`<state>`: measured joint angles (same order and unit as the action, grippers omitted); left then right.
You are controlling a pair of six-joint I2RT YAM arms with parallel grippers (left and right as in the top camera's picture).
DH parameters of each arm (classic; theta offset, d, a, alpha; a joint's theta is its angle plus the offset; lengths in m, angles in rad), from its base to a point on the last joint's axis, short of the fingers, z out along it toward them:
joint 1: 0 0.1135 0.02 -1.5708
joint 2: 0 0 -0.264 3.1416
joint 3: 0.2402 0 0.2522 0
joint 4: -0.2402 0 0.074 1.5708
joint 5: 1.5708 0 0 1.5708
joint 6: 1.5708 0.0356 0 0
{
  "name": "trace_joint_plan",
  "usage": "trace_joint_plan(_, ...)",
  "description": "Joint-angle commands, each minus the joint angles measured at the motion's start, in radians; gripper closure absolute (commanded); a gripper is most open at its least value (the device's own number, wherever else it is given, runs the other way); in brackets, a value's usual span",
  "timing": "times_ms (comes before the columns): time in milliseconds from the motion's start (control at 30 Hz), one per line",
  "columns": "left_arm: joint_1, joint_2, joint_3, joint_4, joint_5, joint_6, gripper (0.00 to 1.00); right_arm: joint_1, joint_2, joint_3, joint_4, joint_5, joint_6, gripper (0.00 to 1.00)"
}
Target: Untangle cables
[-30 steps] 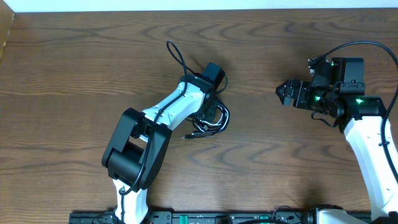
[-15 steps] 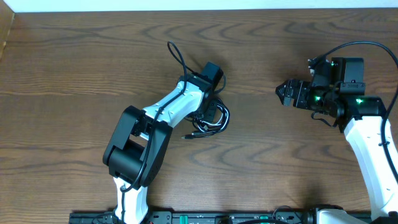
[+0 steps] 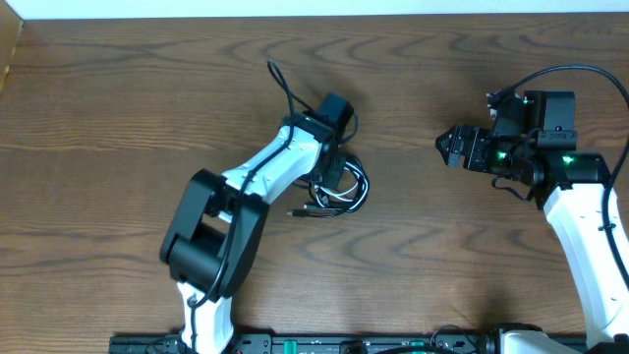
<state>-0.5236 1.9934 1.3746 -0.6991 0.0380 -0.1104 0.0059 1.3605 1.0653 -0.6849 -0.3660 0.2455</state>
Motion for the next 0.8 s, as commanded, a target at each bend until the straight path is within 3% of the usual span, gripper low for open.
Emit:
trace_joint_plan(0, 0.006, -0.129, 0.052, 0.01, -0.018, 0.01, 0.92, 0.015, 0.003, 0.019, 0.01, 0.001, 0.001, 0.07)
trace_joint_plan(233, 0.008, -0.268, 0.052, 0.026, 0.109, 0.004, 0.92, 0.016, 0.003, 0.019, 0.048, -0.051, 0.0, 0.09)
trace_joint_plan(767, 0.08, -0.288, 0.052, 0.065, 0.51, -0.008, 0.92, 0.016, 0.005, 0.019, 0.158, -0.468, -0.198, 0.36)
